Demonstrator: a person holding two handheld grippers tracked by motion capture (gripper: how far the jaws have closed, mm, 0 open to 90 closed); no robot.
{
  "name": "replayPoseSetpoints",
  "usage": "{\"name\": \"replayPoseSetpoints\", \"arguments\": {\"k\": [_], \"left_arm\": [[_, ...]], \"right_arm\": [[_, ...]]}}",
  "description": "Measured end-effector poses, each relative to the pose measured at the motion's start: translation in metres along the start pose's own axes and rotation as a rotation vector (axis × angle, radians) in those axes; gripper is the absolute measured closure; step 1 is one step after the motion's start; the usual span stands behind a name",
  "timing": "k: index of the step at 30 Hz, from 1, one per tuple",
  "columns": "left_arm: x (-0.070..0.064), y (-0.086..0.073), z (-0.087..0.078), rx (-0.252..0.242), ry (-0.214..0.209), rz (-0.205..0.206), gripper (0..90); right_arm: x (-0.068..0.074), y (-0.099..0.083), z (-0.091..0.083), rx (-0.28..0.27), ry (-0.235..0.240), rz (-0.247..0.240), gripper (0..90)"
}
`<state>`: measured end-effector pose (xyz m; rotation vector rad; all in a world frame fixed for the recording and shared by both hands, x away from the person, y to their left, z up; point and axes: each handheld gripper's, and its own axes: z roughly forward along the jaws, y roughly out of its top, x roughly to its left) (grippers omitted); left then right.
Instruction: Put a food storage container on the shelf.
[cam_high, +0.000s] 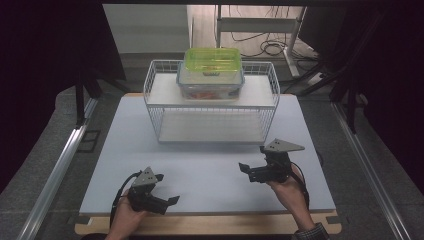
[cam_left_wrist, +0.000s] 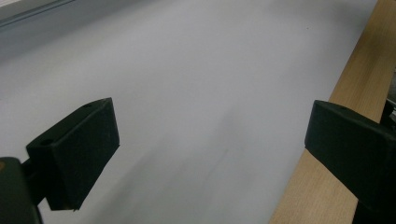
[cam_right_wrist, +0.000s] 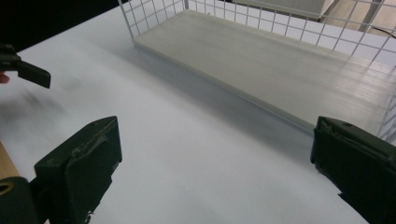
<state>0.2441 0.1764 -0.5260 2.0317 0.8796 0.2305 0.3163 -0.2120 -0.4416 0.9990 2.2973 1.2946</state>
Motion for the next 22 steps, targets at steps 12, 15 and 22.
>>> {"name": "replayPoseSetpoints", "arguments": {"k": [12, 15, 22], "left_arm": [[-0.001, 0.000, 0.000, 0.000, 0.000, 0.009, 3.4], [-0.001, 0.000, 0.001, 0.001, -0.002, 0.010, 3.6], [-0.001, 0.000, 0.001, 0.013, -0.007, 0.010, 4.1]], "right_arm": [[-0.002, -0.032, 0.000, 0.050, -0.037, -0.020, 2.2], [-0.001, -0.043, 0.003, 0.070, -0.047, -0.028, 2.2], [0.002, -0.061, 0.017, 0.197, -0.070, -0.065, 2.2]]}}
